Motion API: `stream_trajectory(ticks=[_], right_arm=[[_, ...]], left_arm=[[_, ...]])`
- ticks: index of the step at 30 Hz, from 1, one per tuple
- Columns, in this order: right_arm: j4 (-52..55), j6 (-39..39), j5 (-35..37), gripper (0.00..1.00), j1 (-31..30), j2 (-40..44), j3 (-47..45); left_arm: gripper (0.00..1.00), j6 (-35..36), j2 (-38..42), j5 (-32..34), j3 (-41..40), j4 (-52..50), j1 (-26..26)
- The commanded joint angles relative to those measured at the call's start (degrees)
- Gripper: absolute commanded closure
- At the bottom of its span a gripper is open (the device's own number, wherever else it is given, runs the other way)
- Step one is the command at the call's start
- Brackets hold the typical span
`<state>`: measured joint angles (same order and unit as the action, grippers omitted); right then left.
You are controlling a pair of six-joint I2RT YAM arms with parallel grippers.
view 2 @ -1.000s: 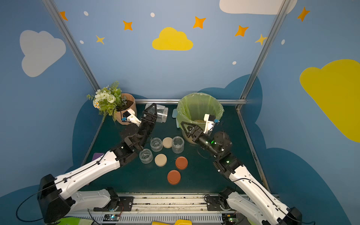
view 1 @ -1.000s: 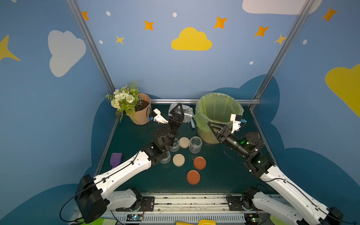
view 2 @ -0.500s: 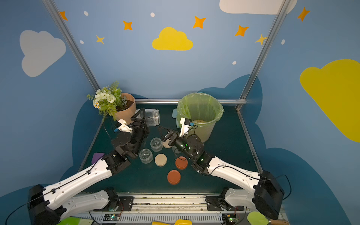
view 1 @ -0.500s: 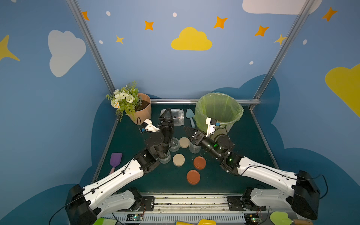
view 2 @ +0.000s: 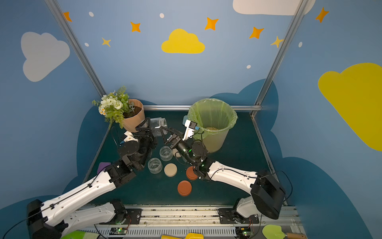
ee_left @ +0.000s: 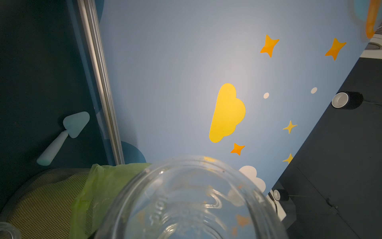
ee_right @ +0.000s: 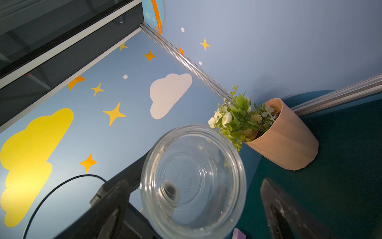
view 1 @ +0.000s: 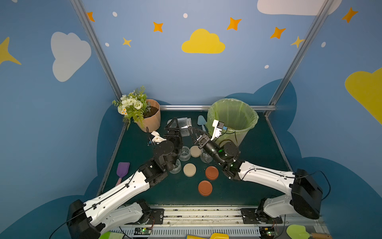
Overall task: Empty expired oatmeal from jars
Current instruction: Place the jar at the center of the board.
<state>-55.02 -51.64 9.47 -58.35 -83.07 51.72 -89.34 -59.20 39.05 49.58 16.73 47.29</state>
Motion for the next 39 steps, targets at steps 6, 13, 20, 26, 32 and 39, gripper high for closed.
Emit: stream_trajectory(ticks=[6, 13, 20, 26, 32, 39], right_arm=[[-7.30, -1.07, -0.64, 0.02, -0.26, -4.63, 3.20], [-7.70, -2.04, -0.83, 0.04, 0.36, -7.13, 5.66], [-7.92, -2.91, -1.04, 0.05, 1.04, -8.75, 6.96], [-8.32, -3.82, -2.06, 0.15, 1.56, -10.58, 8.20], [-8.87, -4.68, -2.83, 0.47, 1.96, -11.76, 8.39], [-5.20, -2.71, -2.48, 0.79, 2.34, -10.10, 7.50]], left_arm=[[0.97, -3.60, -0.96, -1.84, 0.78, 1.11, 0.09], [0.97, -5.18, -1.79, -2.30, 0.02, 1.89, 0.20], [0.97, -6.29, -2.93, -3.09, -0.21, 2.33, 0.21], [0.97, -7.03, -4.07, -3.54, -0.10, 2.68, 0.25], [0.96, -6.73, -4.50, -4.24, 0.16, 2.81, 0.17], [0.09, -3.83, -2.22, -2.76, 0.34, -1.68, -0.43]])
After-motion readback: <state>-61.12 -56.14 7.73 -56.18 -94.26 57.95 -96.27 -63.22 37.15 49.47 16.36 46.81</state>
